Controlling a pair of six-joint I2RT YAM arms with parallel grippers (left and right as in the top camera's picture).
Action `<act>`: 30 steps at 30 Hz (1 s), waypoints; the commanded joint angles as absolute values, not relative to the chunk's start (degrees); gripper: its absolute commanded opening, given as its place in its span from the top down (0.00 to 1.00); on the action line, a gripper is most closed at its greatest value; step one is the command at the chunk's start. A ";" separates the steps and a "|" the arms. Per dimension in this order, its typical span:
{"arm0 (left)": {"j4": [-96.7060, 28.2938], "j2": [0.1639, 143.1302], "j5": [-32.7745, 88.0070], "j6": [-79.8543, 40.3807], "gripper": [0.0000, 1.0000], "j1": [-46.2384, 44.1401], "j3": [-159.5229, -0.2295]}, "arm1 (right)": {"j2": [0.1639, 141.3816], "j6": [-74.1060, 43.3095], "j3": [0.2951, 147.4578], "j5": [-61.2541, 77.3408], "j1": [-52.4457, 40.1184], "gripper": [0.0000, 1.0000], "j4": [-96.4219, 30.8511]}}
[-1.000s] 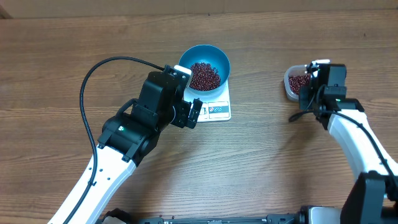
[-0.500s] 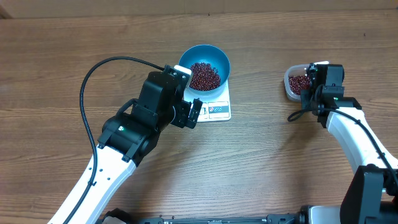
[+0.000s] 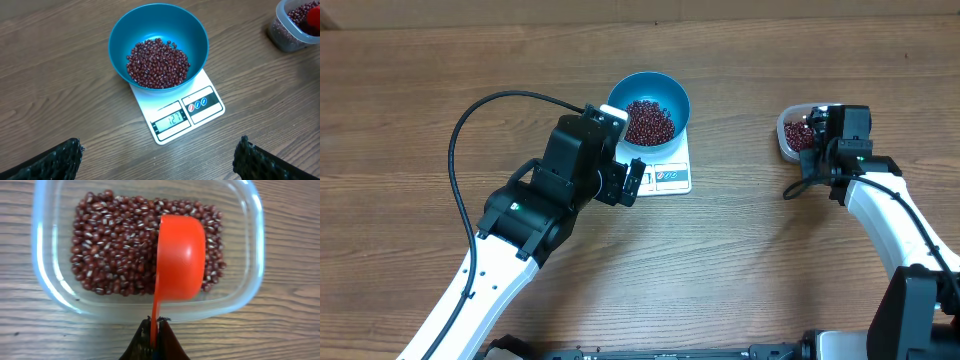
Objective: Scoop item into bowl and weigh 150g on scale
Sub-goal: 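Dip the red scoop into the beans and scoop with the right gripper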
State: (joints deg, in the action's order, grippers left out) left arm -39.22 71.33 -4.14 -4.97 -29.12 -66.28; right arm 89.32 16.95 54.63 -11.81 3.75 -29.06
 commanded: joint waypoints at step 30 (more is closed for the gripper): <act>-39.16 71.57 -4.64 -4.71 0.01 -28.88 -67.66 | 89.67 10.24 54.72 15.09 7.44 0.96 -28.29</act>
State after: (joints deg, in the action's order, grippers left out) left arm -39.22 71.33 -4.14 -4.97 -29.12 -66.28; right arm 89.32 11.57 54.63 9.13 5.93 -28.51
